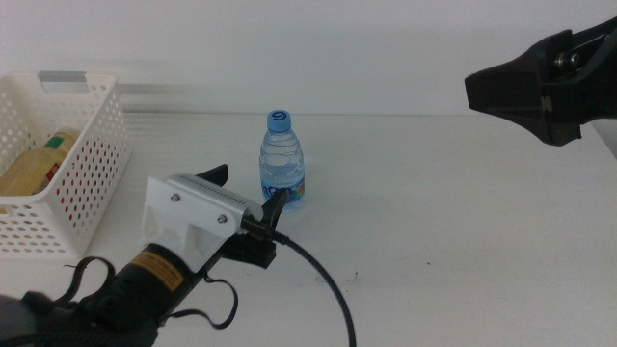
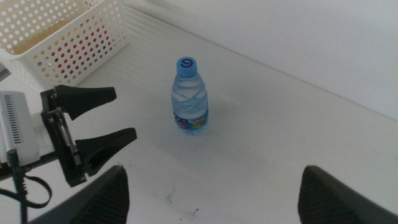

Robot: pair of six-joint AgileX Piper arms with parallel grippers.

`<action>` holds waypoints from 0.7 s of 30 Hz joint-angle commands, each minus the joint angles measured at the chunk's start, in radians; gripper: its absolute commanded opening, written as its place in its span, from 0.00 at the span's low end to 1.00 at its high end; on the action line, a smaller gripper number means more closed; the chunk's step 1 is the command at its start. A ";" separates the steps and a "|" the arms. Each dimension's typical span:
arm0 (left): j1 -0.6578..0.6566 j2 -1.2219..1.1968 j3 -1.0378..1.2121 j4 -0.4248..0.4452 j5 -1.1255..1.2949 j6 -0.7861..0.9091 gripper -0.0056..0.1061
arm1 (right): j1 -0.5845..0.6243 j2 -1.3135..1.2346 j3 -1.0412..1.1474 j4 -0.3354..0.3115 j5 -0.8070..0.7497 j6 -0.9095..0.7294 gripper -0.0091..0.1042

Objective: Use arms to grab the bottles and put them into the dustbin to the left of the table.

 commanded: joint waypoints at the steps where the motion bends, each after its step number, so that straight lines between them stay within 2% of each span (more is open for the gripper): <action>1: -0.004 0.021 -0.029 -0.004 0.005 -0.006 0.89 | -0.006 -0.004 -0.007 -0.003 -0.010 -0.007 0.86; 12: 0.002 0.168 -0.133 -0.009 -0.013 -0.049 0.89 | -0.006 -0.004 -0.007 -0.003 -0.010 -0.007 0.86; 21: 0.089 0.250 -0.206 0.104 -0.004 -0.108 0.89 | -0.006 -0.004 -0.007 -0.003 -0.010 -0.007 0.86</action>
